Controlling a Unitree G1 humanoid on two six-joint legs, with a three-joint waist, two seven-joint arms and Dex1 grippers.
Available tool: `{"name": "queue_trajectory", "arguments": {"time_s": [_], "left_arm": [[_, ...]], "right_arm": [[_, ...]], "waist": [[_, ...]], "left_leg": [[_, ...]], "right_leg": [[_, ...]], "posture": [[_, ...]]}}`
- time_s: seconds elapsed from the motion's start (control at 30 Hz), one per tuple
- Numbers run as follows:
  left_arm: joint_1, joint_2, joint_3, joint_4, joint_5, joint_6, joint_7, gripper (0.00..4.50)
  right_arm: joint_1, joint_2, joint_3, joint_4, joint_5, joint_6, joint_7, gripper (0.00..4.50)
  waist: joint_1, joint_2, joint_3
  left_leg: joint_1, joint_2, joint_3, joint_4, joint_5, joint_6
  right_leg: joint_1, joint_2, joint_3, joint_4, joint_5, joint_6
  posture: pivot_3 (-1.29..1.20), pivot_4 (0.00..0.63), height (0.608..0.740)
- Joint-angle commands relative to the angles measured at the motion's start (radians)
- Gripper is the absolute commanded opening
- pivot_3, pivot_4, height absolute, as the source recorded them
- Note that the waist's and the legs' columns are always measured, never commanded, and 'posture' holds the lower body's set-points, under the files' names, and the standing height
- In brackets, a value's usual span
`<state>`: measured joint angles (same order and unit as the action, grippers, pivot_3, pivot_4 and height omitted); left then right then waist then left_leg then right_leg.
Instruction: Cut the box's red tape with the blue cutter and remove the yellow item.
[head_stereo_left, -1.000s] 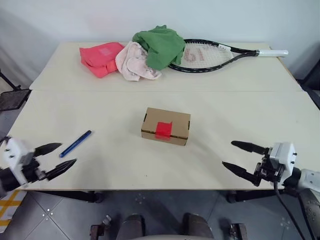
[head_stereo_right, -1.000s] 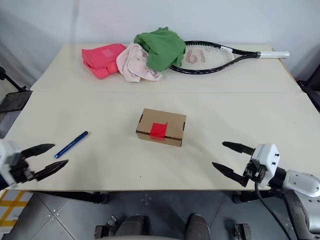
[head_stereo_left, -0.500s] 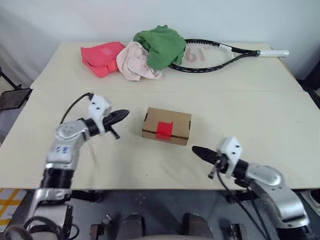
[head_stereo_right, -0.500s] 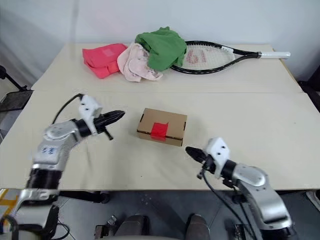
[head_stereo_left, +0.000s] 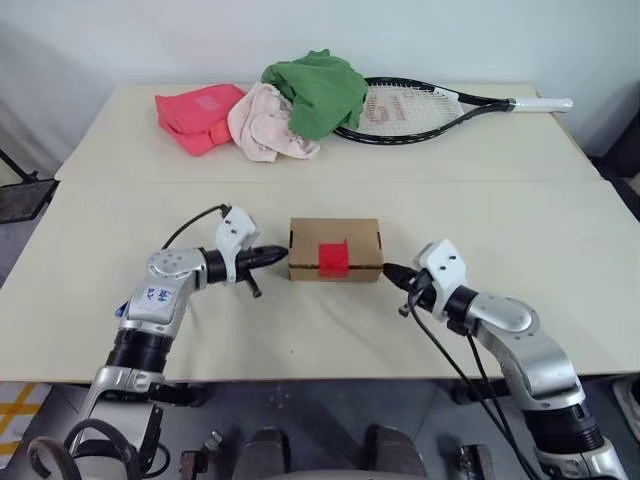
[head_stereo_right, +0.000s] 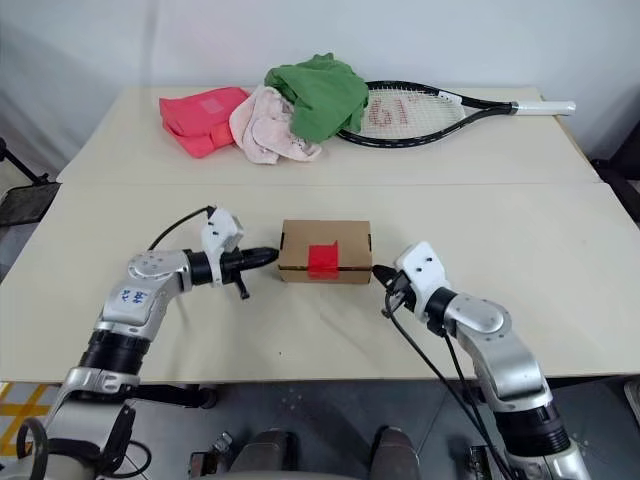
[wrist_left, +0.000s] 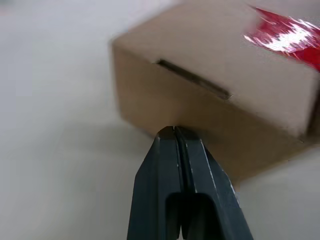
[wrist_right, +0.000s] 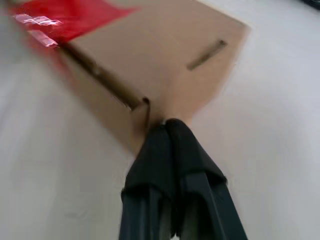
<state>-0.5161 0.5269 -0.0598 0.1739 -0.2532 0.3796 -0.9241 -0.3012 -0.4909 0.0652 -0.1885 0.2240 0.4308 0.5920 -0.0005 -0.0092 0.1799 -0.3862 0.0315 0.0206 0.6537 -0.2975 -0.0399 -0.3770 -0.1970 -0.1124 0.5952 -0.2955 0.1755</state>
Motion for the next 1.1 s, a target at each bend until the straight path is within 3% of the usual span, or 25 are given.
{"name": "queue_trajectory", "arguments": {"time_s": [0.03,0.13,0.27,0.37,0.43,0.53,0.6,0.73,0.87,0.97,1.1], "left_arm": [[0.069,0.016,-0.016,-0.158,-0.072,0.069,-0.064,0.03],[0.139,0.024,-0.007,-0.257,-0.111,0.131,-0.069,0.03],[0.196,0.104,0.082,-0.400,-0.253,0.251,-0.132,0.03],[0.170,0.172,0.167,-0.418,-0.367,0.343,-0.167,0.03],[0.094,0.180,0.214,-0.354,-0.397,0.345,-0.157,0.03],[-0.077,0.138,0.214,-0.173,-0.330,0.271,-0.084,0.03],[-0.166,0.100,0.147,-0.039,-0.217,0.171,-0.033,0.03],[-0.305,-0.008,0.030,0.246,-0.006,-0.056,0.086,0.03],[-0.374,-0.089,-0.009,0.454,0.072,-0.190,0.110,0.03],[-0.379,-0.105,-0.028,0.491,0.069,-0.165,0.037,0.03],[-0.321,-0.072,-0.021,0.366,-0.008,-0.027,-0.119,0.03]], "right_arm": [[-0.038,0.019,-0.006,0.071,-0.029,-0.085,-0.008,0.00],[-0.076,0.025,-0.017,0.167,-0.058,-0.161,-0.013,0.00],[-0.112,-0.022,-0.053,0.258,-0.102,-0.240,-0.024,0.00],[-0.103,-0.058,-0.080,0.241,-0.072,-0.215,0.012,0.00],[-0.056,-0.100,-0.068,0.138,0.028,-0.082,0.123,0.00],[0.018,-0.156,-0.031,-0.054,0.159,0.131,0.226,0.00],[0.041,-0.163,-0.002,-0.145,0.205,0.234,0.232,0.00],[0.040,-0.115,0.054,-0.234,0.225,0.354,0.166,0.00],[0.005,-0.048,0.079,-0.202,0.172,0.360,0.081,0.00],[-0.037,0.001,0.084,-0.144,0.120,0.326,0.013,0.00],[-0.089,0.029,0.080,-0.073,0.070,0.278,-0.024,0.00]], "waist": [[-0.002,0.000,0.000],[-0.002,0.000,0.000],[-0.003,0.000,0.000],[-0.001,0.000,0.000],[0.002,0.000,0.000],[0.016,0.000,0.000],[0.019,0.000,0.000],[0.023,0.000,0.000],[0.021,-0.001,0.000],[0.018,-0.001,0.000],[0.010,-0.001,0.000]], "left_leg": [[0.000,0.000,0.000,0.000,0.000,0.000],[0.000,0.000,0.000,0.001,0.000,0.000],[0.000,0.000,0.000,0.001,0.000,0.000],[-0.001,0.000,0.000,0.001,0.000,0.000],[0.000,0.000,0.000,0.001,0.000,0.000],[0.000,0.000,-0.001,0.001,0.000,0.000],[0.000,0.000,0.000,0.002,0.000,0.000],[0.000,0.000,0.000,0.003,0.000,0.000],[-0.002,0.000,0.001,0.003,0.000,0.000],[-0.003,0.000,0.001,0.003,0.000,0.000],[-0.003,0.000,0.001,0.003,0.000,0.000]], "right_leg": [[0.000,0.000,0.000,0.000,0.000,0.000],[0.000,0.000,0.000,0.000,0.000,0.000],[0.000,0.000,0.001,0.000,0.000,0.000],[0.000,0.000,0.001,0.000,0.000,0.000],[0.000,0.000,0.001,0.000,0.000,0.000],[0.001,0.000,0.000,0.000,0.000,0.000],[0.001,0.000,0.000,0.000,0.000,0.000],[0.001,0.000,0.000,0.000,0.000,0.000],[0.000,0.000,0.000,-0.001,0.000,0.000],[-0.001,0.000,0.000,-0.001,0.000,0.000],[-0.001,0.000,0.000,0.000,0.000,0.000]], "posture": [[0.00,0.150,0.740],[0.00,0.150,0.740],[0.00,0.150,0.740],[0.00,0.150,0.740],[0.00,0.150,0.740],[0.00,0.150,0.740],[0.00,0.150,0.740],[0.00,0.150,0.740],[0.00,0.150,0.740],[0.00,0.150,0.740],[0.00,0.150,0.740]]}}
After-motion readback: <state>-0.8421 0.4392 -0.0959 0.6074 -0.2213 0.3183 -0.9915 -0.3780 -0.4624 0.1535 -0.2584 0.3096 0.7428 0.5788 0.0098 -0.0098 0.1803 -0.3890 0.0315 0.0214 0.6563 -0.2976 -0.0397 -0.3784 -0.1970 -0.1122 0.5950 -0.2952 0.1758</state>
